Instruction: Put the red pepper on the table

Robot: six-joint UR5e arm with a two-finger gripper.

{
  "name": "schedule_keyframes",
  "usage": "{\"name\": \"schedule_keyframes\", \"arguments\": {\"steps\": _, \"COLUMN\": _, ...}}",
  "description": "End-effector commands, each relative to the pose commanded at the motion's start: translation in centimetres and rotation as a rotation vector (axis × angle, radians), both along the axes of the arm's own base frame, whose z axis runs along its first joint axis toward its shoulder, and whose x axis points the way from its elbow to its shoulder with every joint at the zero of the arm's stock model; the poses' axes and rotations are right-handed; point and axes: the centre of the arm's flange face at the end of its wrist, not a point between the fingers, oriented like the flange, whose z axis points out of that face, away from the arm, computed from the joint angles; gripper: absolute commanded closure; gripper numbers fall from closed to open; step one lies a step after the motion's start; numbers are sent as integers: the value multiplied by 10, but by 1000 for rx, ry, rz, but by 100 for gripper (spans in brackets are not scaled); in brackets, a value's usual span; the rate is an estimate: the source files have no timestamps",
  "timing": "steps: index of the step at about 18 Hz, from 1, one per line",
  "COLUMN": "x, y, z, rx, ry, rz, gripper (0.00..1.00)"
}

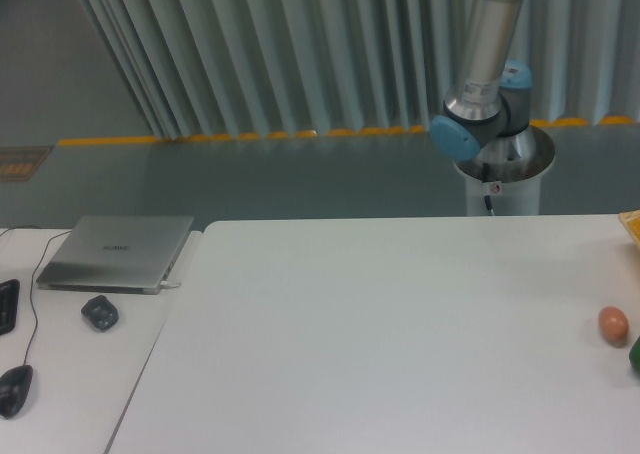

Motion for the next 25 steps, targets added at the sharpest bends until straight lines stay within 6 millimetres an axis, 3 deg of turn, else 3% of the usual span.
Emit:
{"name": "schedule_keyframes", "arguments": {"steps": 3, "x": 23, "y": 20, "z": 52, "rx": 29, "ry": 13, "rz": -27, "gripper": 76}}
{"name": "schedule_keyframes", "arguments": {"steps": 4, "x": 28, "y": 26, "z": 59, "rx": 37, "ry": 19, "rz": -37, "gripper": 76}}
{"name": "schedule_keyframes", "arguments": {"steps": 12, "x": 77, "y": 134, "z": 70, "rx": 101, "ry": 37, "rz": -174, "gripper": 76}}
{"name": "schedule_keyframes", "arguments": {"steps": 14, "x": 86, "y": 156, "z": 65, "rx": 104, "ry": 45, "rz": -209, "gripper": 76}}
{"name": "schedule_keyframes", "arguments": {"steps": 15, "x": 91, "y": 175, "z": 54, "rx": 103, "ry": 40, "rz": -231, "gripper": 76}}
{"name": "schedule_keyframes", "arguments": {"steps": 20, "x": 112, "y": 228, "z": 24, "rx": 106, "ry": 44, "rz": -280, "gripper": 76}}
{"name": "schedule_keyframes", "arguments": {"steps": 25, "x": 146, "y": 290, "z": -11, "rx": 80, "ry": 59, "rz": -302, "gripper": 76}}
